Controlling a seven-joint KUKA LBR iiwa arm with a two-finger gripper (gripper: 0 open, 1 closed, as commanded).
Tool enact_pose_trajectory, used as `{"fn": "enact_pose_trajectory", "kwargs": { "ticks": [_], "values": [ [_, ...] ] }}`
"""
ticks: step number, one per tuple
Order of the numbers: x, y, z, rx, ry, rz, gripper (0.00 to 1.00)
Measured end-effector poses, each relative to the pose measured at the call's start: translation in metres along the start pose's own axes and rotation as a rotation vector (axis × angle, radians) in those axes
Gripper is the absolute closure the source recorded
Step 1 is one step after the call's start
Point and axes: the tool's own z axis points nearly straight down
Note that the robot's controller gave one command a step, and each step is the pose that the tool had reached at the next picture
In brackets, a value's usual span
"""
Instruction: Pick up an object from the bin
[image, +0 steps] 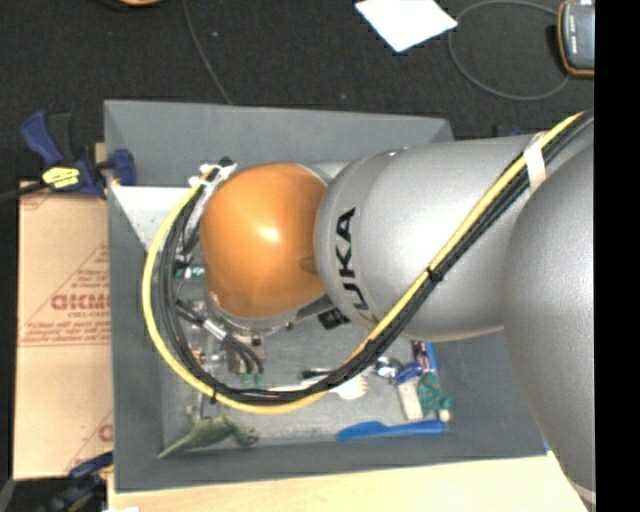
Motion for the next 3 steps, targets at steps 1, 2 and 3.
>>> {"fn": "enact_pose_trajectory", "kwargs": {
  "ticks": [1, 2, 3],
  "values": [
    [-0.002, -0.001, -0.005, -0.002, -0.008, 0.007, 0.0],
    [0.009, -0.016, 0.096, -0.001, -0.01, -0.236, 0.0],
    [0.017, -0.023, 0.057, -0.002, -0.017, -0.275, 0.0]
  ]
}}
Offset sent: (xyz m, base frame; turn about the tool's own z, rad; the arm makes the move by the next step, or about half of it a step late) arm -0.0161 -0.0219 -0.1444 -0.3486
